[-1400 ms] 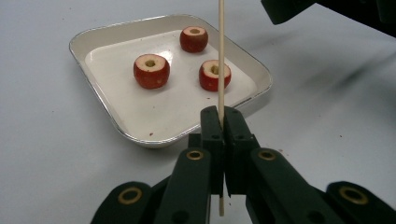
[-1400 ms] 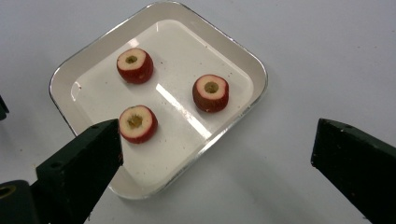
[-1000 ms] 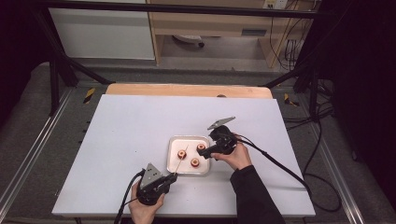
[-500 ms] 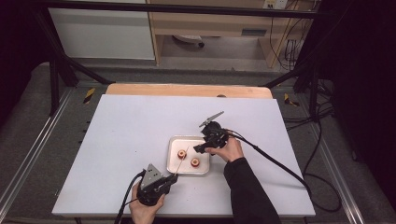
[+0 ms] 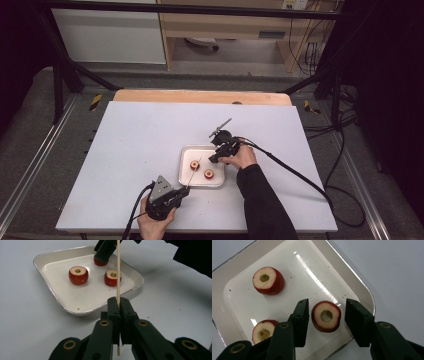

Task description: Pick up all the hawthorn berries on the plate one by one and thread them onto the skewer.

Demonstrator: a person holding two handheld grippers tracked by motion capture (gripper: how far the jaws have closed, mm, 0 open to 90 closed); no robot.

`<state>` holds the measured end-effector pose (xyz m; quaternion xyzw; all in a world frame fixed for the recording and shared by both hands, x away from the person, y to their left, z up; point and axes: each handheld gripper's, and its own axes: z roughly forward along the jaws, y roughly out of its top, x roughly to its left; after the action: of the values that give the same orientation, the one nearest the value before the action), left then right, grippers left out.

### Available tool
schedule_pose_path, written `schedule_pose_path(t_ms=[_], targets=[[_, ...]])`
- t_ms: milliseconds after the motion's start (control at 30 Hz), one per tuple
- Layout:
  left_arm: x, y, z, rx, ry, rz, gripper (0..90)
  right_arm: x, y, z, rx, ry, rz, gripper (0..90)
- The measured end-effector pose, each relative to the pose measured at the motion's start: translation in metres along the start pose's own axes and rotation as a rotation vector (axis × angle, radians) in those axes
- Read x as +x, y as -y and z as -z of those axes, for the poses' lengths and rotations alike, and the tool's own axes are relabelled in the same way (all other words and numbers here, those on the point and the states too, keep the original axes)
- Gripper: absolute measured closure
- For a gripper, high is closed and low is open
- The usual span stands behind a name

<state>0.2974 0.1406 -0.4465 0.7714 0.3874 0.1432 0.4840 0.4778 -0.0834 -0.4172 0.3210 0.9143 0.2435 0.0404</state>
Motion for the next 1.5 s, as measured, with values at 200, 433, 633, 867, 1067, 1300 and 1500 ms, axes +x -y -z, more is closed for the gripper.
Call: schedule_pose_path(t_ms=[200, 433, 633, 867, 1067, 1300, 1500], targets=[[0.000, 0.000, -0.001, 0.005, 0.003, 0.001, 88.1, -0.002, 0.000, -0.002, 0.015, -0.022, -0.018, 60.3], [-0.001, 0.000, -0.001, 0.002, 0.004, 0.001, 88.1, -0.003, -0.001, -0.002, 0.031, -0.035, -0.046, 60.9], [-0.001, 0.000, -0.001, 0.001, 0.001, -0.001, 88.1, -0.002, -0.001, 0.004, 0.010, -0.042, -0.076, 61.1], [-0.002, 0.000, -0.002, 0.000, -0.001, -0.004, 88.1, 0.004, 0.001, 0.026, -0.087, -0.056, -0.108, 61.1], [-0.004, -0.001, -0.004, -0.005, 0.002, -0.004, 88.1, 0.010, 0.012, 0.044, -0.207, -0.071, -0.149, 61.1], [-0.008, -0.002, -0.006, -0.011, 0.008, -0.006, 88.2, 0.014, 0.032, 0.060, -0.388, -0.101, -0.227, 61.1], [-0.013, -0.004, -0.009, -0.011, 0.018, -0.014, 88.1, 0.018, 0.051, 0.072, -0.560, -0.128, -0.321, 61.1]])
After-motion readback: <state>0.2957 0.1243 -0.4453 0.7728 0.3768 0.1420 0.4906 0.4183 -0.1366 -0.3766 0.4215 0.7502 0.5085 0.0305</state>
